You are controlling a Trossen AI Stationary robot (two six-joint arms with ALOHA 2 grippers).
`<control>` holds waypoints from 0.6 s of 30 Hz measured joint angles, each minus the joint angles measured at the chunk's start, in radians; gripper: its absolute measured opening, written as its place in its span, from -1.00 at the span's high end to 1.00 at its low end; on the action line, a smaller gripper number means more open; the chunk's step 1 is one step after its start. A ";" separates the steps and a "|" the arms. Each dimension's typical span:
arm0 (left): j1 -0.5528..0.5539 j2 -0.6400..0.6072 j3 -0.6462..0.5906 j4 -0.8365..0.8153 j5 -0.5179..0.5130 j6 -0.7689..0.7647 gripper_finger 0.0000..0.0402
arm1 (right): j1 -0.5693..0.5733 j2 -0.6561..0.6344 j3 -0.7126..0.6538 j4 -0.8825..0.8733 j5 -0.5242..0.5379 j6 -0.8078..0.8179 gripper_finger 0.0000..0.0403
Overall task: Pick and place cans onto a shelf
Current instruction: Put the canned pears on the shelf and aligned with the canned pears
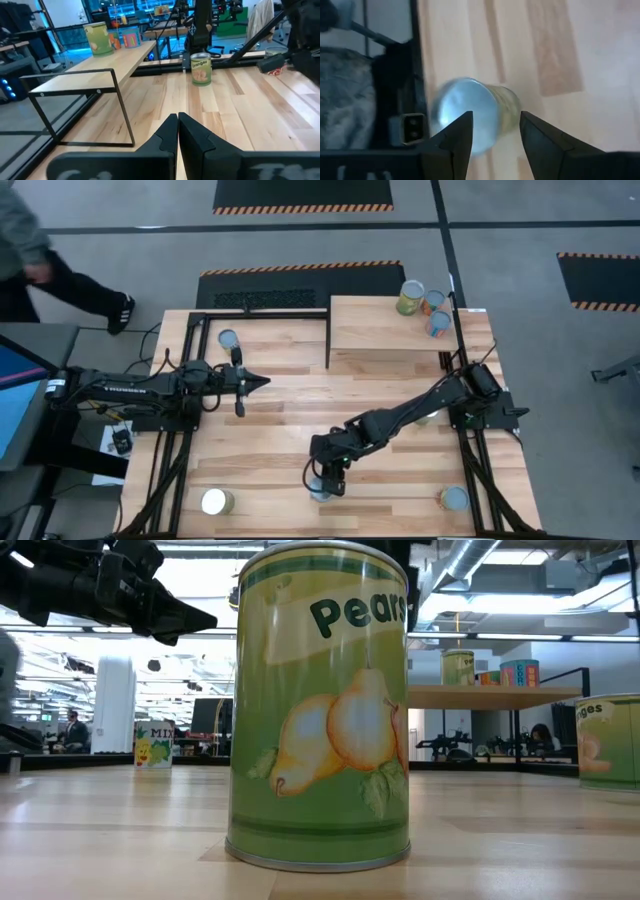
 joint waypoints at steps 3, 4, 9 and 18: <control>0.000 0.000 0.000 0.003 -0.005 0.003 0.98 | 0.000 0.009 -0.002 0.005 -0.010 0.018 0.11; 0.000 0.000 0.000 0.003 -0.008 0.008 0.98 | 0.000 0.009 -0.002 0.012 -0.016 0.019 0.12; 0.000 0.000 0.000 0.001 -0.017 0.014 0.98 | 0.000 0.024 -0.003 0.003 -0.025 0.027 0.20; 0.000 0.000 0.000 0.000 -0.018 0.014 0.98 | 0.000 0.023 -0.001 0.010 -0.028 0.023 0.27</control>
